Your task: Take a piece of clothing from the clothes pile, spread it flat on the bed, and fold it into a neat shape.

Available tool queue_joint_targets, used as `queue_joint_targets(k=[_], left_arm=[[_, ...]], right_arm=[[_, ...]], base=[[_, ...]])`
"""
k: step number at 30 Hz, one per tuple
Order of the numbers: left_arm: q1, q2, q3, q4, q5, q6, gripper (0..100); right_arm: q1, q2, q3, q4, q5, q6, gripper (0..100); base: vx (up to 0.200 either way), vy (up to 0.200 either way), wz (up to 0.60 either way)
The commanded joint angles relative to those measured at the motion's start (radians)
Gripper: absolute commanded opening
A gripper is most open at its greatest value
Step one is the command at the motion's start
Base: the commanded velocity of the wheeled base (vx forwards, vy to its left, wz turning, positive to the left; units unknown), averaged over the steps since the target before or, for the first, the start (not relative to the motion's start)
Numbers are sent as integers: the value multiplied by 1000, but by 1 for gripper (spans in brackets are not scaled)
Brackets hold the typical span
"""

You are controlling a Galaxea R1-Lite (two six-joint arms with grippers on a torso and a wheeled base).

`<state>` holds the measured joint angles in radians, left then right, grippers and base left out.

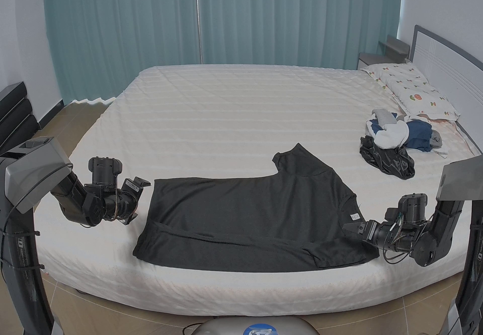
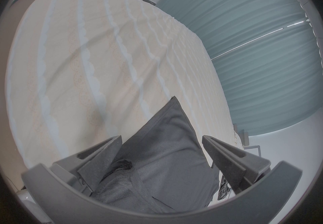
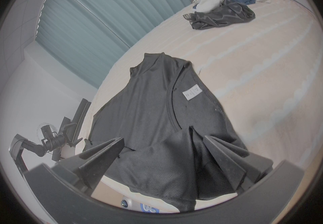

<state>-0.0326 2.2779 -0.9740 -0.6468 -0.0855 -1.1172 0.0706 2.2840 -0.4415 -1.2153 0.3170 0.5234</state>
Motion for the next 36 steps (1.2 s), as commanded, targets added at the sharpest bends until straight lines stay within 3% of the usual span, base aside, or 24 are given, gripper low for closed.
queue_joint_targets(k=[1, 16, 17, 36], left_arm=[[-4, -1, 9, -4, 0, 2, 100], [-4, 0, 11, -4, 0, 17, 100], [-4, 0, 11, -4, 0, 17, 100], [-4, 2, 12, -4, 1, 17, 100]], right_arm=[[-3, 63, -11, -7, 8, -8, 100], [3, 114, -16, -76, 7, -17, 100], [3, 114, -14, -78, 5, -17, 0], [-40, 107, -2, -135, -1, -3, 0]], base=[[0, 0, 0], [0, 0, 0], [0, 0, 0], [0, 0, 0]])
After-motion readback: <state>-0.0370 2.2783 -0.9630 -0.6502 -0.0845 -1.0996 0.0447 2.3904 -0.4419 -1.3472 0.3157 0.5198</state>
